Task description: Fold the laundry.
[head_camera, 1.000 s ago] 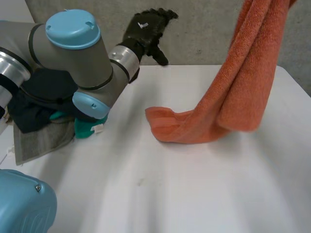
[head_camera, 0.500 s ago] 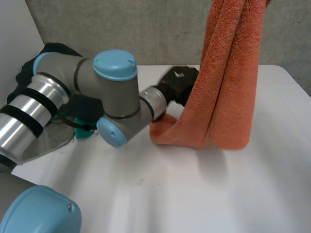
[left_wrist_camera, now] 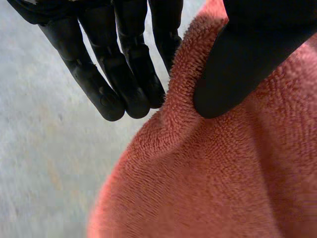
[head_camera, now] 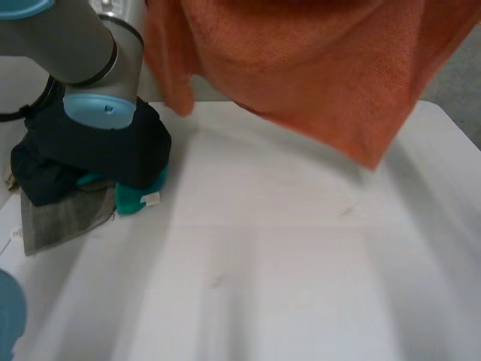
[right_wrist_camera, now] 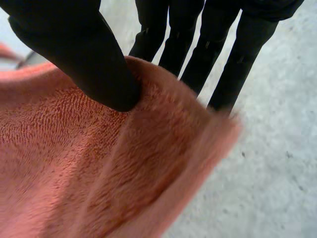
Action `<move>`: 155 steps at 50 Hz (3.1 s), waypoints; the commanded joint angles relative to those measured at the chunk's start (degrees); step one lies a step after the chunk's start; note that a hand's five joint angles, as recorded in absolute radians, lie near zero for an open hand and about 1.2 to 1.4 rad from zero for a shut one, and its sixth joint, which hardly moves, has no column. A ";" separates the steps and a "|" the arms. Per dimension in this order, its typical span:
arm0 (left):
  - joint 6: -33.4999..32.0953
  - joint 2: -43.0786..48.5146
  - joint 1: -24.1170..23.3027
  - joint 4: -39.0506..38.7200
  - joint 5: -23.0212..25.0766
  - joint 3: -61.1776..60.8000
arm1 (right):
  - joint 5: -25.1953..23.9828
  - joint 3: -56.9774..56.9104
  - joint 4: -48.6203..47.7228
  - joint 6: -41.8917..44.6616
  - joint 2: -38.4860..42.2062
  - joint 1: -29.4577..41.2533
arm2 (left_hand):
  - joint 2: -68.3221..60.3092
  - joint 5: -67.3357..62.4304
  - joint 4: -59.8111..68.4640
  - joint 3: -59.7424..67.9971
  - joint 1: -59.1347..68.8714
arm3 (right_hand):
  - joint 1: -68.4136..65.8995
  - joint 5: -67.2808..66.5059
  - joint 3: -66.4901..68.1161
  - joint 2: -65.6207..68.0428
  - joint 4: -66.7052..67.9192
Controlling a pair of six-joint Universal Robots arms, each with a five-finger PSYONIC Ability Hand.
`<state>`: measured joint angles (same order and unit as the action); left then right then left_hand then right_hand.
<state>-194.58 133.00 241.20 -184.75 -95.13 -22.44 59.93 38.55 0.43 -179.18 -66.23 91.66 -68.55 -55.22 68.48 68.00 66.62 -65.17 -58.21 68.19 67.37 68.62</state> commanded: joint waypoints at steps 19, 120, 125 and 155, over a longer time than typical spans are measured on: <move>-3.00 -4.77 -11.89 10.36 -9.81 -48.05 | 10.81 36.59 9.24 36.35 9.45 4.76 | -10.14 -13.46 10.21 10.68 12.07 | -14.83 -11.79 11.81 12.63 11.38; -3.17 -23.68 9.90 14.16 7.33 -44.54 | 4.66 14.36 40.00 42.15 0.21 -9.58 | -11.45 -14.78 11.52 12.00 13.38 | -14.83 -11.79 11.81 12.63 11.38; -2.82 -13.48 9.90 12.14 6.45 -38.05 | 6.33 12.61 37.28 45.58 6.45 -7.29 | -11.45 -14.78 11.52 12.00 13.38 | -14.83 -11.79 11.81 12.63 11.38; 8.60 -2.49 7.88 -9.75 1.70 -21.04 | 6.00 12.84 -6.68 15.08 8.22 -7.90 | -11.45 -14.78 11.52 12.00 13.38 | -14.83 -11.79 11.81 12.63 11.38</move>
<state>-185.70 130.05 249.46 -194.73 -93.95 -33.20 69.39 44.94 -11.77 -165.35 -59.38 85.07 -68.53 -56.41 68.51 68.14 66.84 -65.18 -58.63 68.20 67.37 68.64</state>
